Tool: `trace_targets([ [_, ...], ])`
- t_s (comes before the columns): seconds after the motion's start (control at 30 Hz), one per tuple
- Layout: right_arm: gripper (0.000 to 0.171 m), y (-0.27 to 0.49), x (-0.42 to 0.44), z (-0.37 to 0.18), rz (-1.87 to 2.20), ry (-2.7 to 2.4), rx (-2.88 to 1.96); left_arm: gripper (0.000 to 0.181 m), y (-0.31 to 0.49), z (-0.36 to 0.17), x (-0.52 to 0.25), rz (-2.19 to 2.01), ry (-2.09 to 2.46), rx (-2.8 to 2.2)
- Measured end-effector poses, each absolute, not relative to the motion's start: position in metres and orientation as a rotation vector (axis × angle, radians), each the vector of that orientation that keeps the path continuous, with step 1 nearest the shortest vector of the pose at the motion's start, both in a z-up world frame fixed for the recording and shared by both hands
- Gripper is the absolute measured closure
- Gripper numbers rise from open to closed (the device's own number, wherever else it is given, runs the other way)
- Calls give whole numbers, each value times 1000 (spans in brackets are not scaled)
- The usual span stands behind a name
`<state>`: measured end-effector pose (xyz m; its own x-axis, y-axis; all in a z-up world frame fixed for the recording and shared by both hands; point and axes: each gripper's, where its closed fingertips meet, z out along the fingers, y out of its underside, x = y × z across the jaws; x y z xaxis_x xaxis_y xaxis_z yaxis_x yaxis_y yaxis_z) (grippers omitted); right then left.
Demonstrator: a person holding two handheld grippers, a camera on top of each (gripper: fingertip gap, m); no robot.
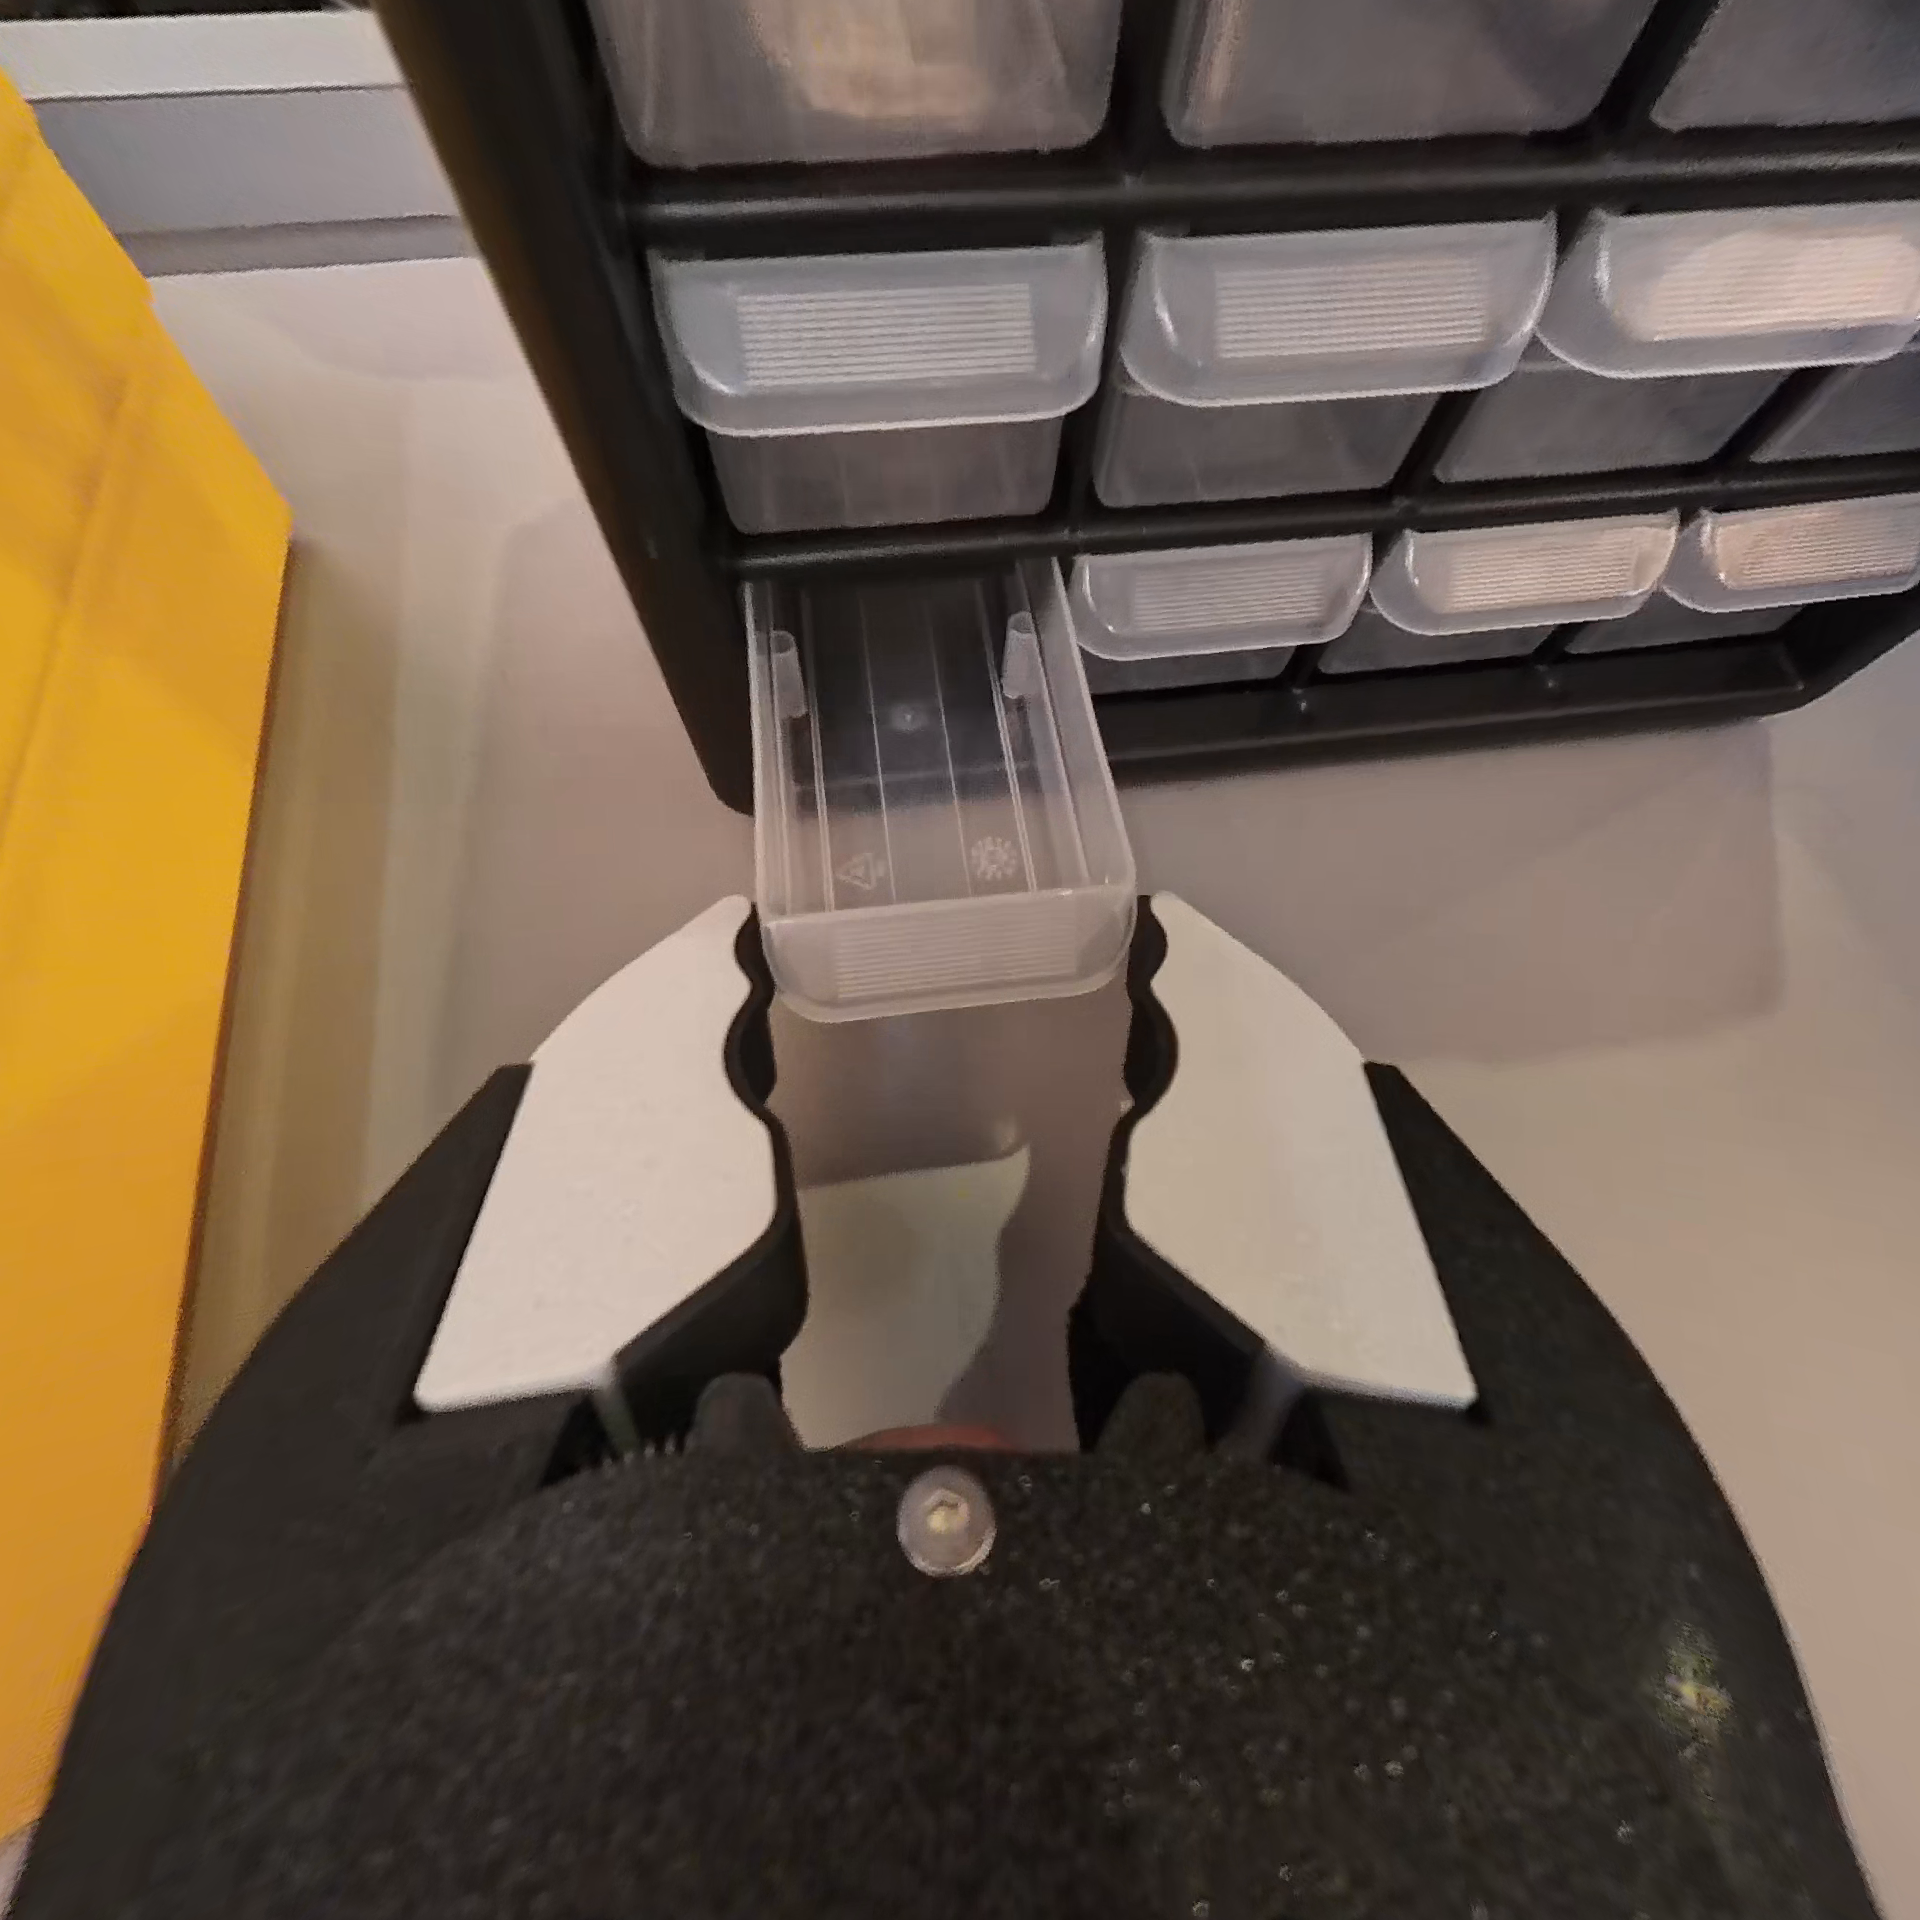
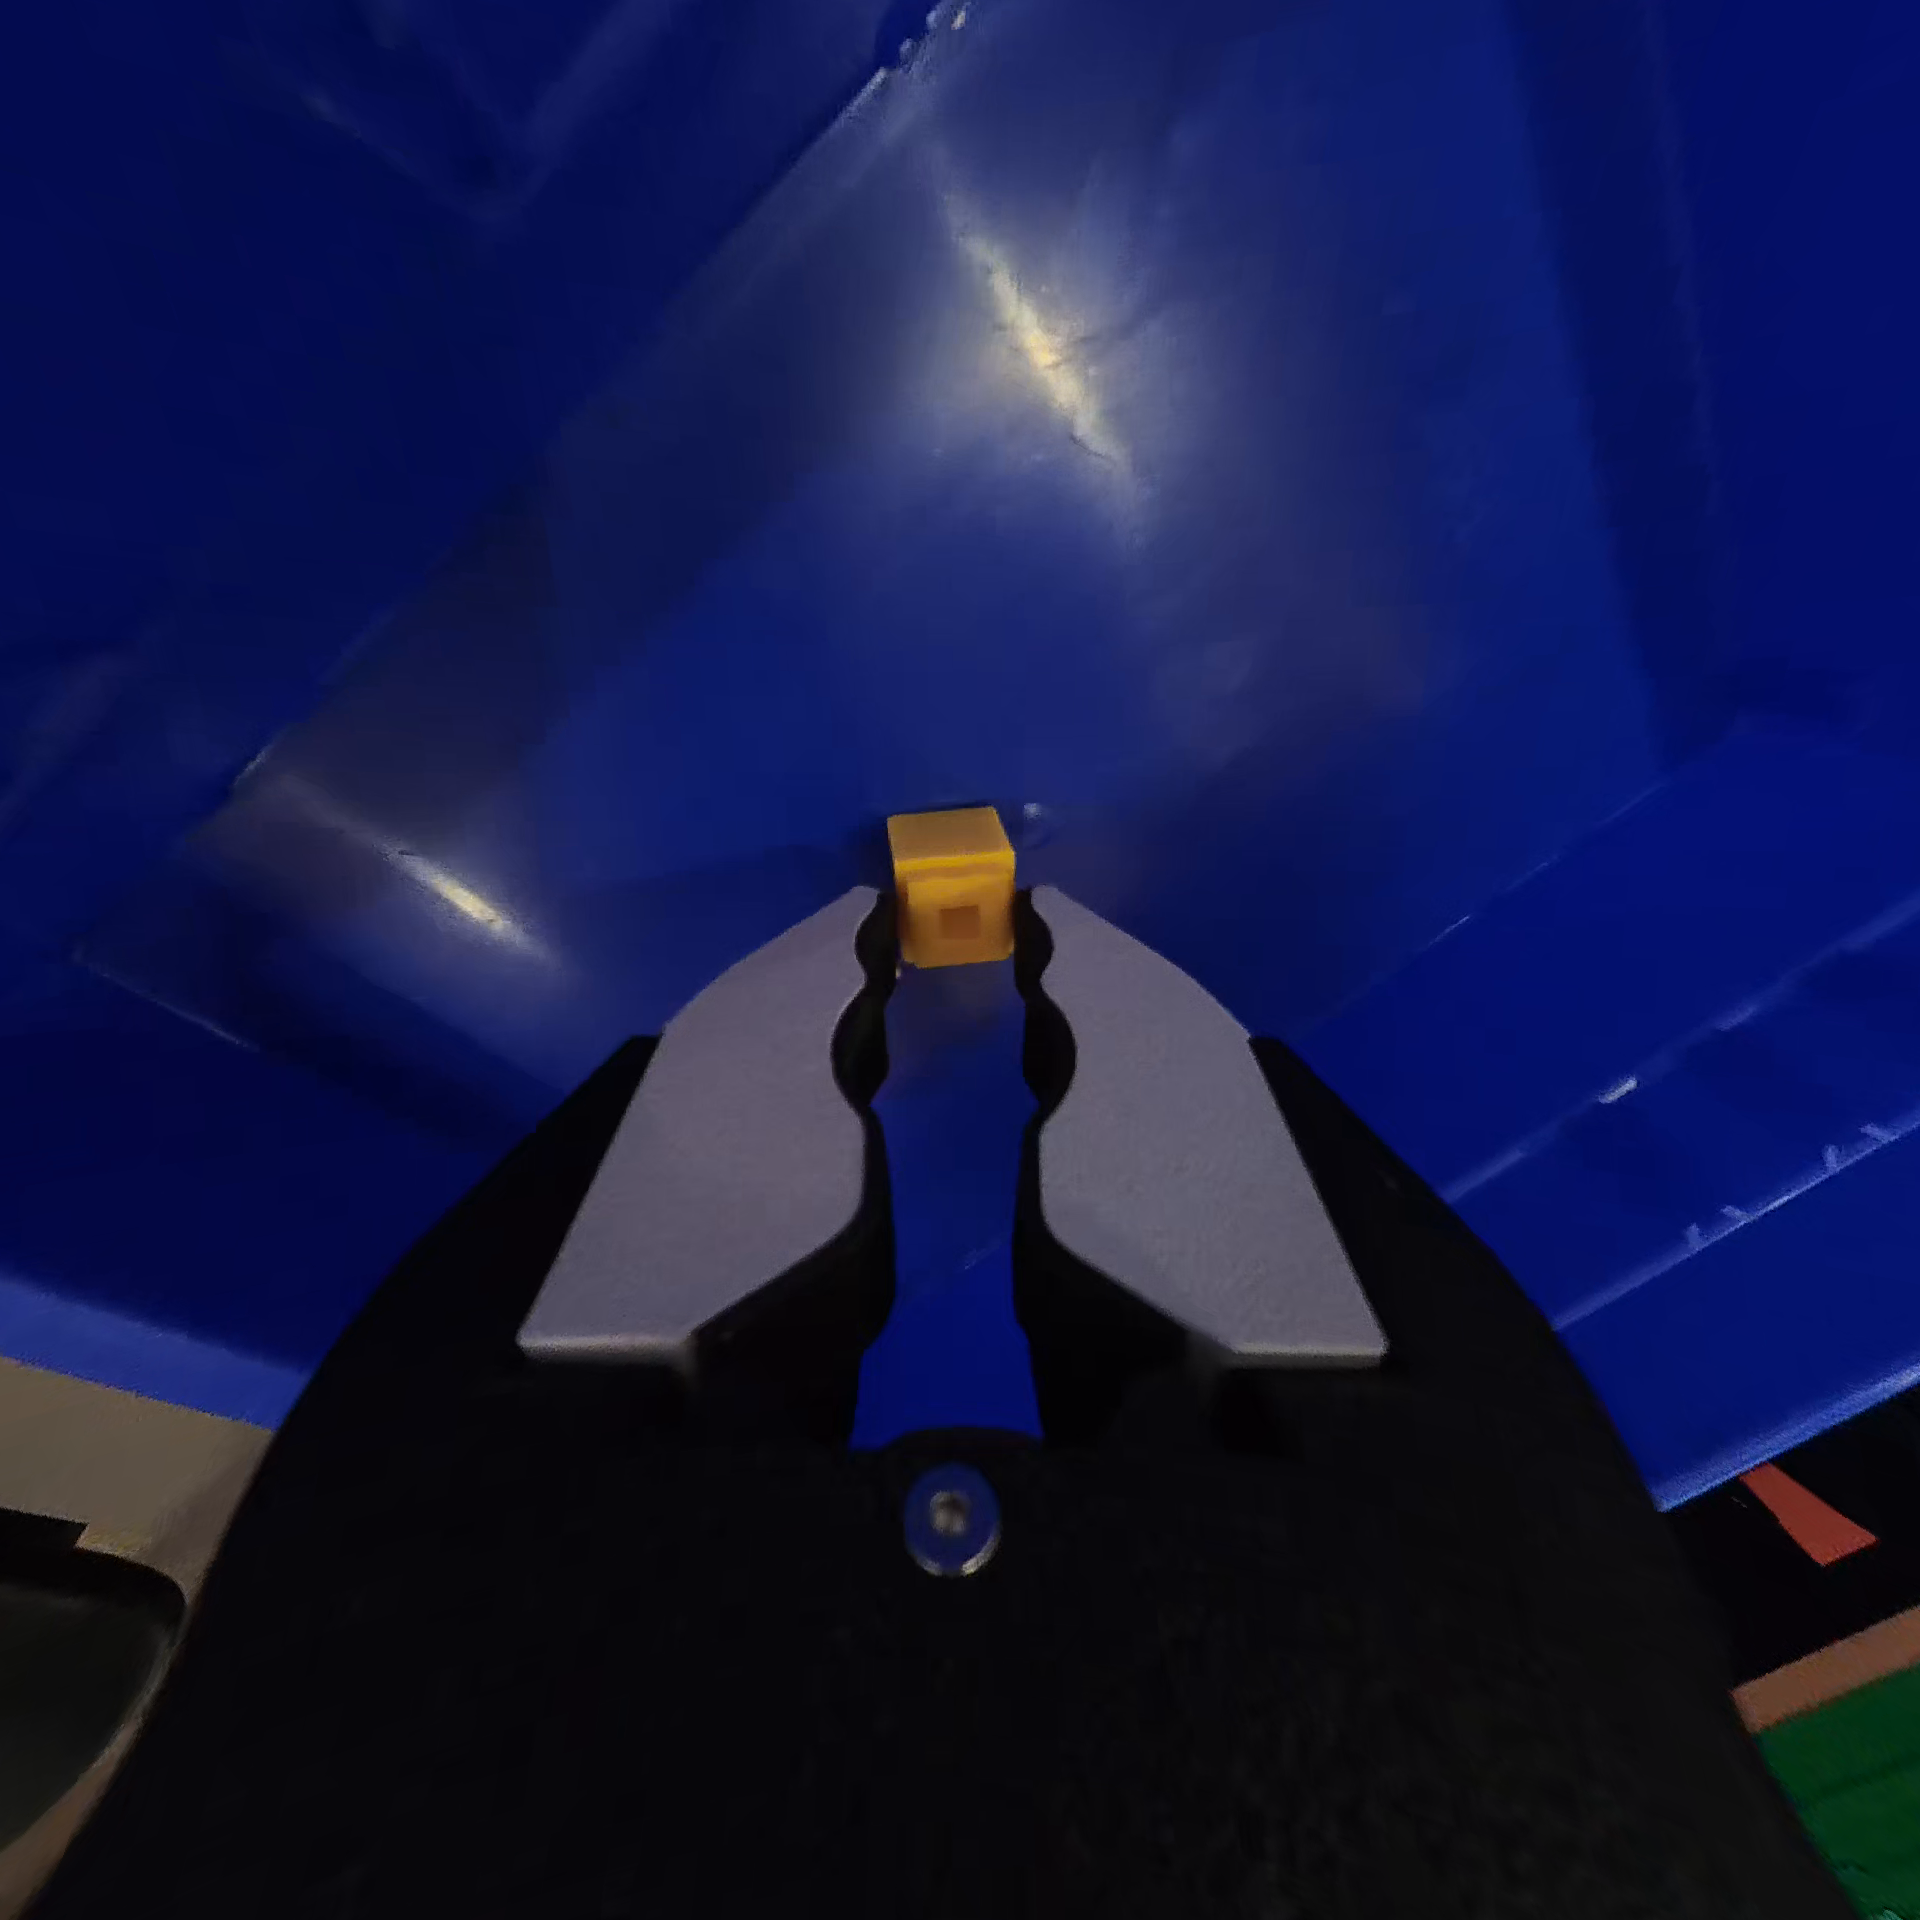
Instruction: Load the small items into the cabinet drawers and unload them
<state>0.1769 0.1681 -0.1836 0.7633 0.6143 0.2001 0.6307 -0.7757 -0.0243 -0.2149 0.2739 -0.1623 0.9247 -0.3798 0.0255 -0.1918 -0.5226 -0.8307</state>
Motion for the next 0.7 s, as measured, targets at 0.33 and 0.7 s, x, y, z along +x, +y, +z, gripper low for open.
trace_targets([
  [0.33, 132, 140, 84, -75, 12, -574, -2229, 134, 240, -147, -234, -467, 387, -2073],
  [0.7, 138, 46, -94, -99, 596, -583, -1735, 158, 264, -149, -228, -373, 428, -2054],
])
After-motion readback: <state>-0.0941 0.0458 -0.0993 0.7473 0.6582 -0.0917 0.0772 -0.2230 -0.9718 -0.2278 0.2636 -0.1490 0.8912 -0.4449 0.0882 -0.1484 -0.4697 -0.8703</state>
